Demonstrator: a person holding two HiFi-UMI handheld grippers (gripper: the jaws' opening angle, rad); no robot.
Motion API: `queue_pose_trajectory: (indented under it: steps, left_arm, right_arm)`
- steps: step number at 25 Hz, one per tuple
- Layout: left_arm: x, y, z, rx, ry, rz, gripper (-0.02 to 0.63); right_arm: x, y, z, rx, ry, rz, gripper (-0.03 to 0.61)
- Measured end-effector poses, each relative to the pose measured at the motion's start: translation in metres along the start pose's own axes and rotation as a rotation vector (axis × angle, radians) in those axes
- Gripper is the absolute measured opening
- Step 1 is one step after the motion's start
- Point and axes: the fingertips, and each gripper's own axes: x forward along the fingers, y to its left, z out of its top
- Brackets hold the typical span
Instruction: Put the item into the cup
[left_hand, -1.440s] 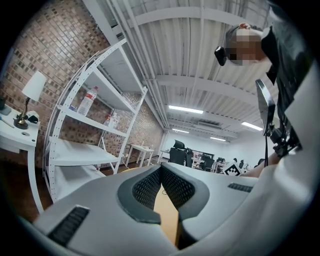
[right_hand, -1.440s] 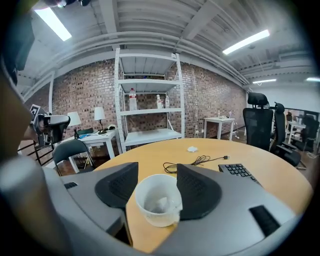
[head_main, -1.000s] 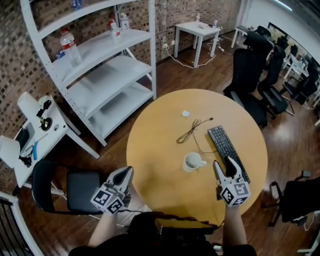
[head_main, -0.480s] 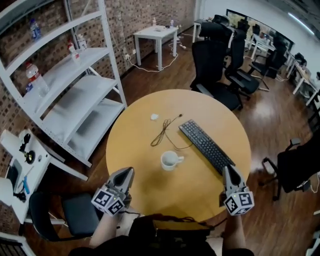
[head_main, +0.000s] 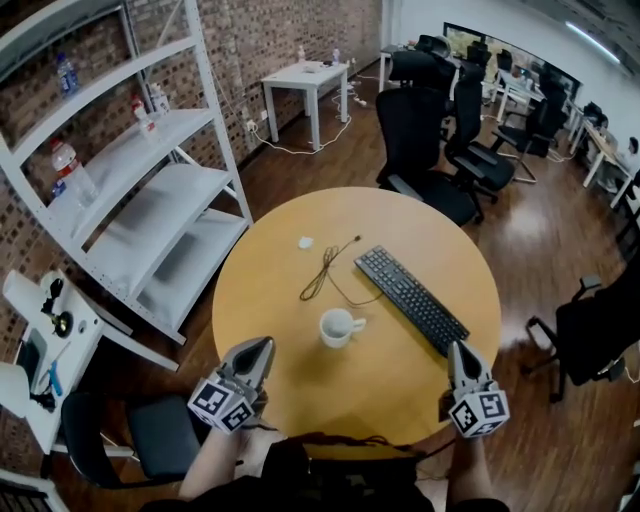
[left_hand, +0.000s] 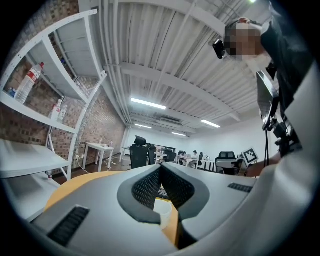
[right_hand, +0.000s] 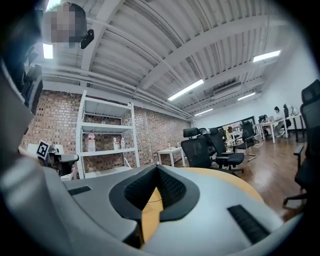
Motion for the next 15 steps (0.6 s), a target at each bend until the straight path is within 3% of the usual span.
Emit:
queue_pose_trajectory:
  steps: [15]
  left_arm:
    - [-0.039,0.021,-0.011,-0.026,0.015,0.120,-0.005]
  right_arm:
    - [0.017,0.009,-0.010,0.104,0.013,0.053,0.009]
